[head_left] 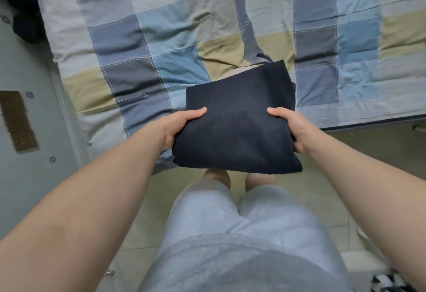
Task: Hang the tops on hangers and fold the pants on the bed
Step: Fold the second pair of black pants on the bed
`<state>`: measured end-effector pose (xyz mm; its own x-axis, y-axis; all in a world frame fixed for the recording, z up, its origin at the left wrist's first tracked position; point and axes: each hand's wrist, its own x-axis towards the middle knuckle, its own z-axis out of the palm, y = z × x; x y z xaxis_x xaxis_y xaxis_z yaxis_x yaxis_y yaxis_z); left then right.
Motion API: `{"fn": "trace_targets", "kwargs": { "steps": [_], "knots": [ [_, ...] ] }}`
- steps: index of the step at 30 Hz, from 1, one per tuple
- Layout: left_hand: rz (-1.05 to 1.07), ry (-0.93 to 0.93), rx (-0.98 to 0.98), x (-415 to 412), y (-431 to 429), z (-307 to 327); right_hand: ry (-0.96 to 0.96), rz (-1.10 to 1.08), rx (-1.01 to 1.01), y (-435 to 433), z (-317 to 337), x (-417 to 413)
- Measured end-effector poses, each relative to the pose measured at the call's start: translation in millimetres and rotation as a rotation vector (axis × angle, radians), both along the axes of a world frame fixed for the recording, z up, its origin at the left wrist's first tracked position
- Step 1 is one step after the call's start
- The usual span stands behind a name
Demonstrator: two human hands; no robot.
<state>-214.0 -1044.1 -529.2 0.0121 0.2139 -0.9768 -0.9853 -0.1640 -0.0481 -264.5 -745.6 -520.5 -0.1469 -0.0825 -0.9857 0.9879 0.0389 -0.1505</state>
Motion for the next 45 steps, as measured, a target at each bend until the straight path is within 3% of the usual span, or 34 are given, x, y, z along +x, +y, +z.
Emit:
{"fn": "trace_targets", "kwargs": {
  "steps": [10, 19, 31, 39, 45],
  "knots": [
    [-0.337, 0.117, 0.096, -19.5, 79.5, 89.2, 0.385, -0.444, 0.170, 77.3, 130.7, 62.2],
    [-0.636, 0.344, 0.157, -28.5, 242.9, 179.0, 0.579, -0.753, 0.357, 204.2, 222.9, 156.1],
    [-0.724, 0.927, 0.236, 112.2, 525.1, 275.9, 0.920, -1.058, 0.495, 412.1, 296.1, 378.5],
    [-0.857, 1.279, 0.425, 199.8, 689.7, 353.1, 1.020, -1.258, 0.690, 513.4, 343.7, 504.1],
    [-1.031, 1.428, 0.607, 248.2, 820.3, 398.9, 1.050, -1.415, 0.842, 582.4, 373.4, 572.2]
  ]
}}
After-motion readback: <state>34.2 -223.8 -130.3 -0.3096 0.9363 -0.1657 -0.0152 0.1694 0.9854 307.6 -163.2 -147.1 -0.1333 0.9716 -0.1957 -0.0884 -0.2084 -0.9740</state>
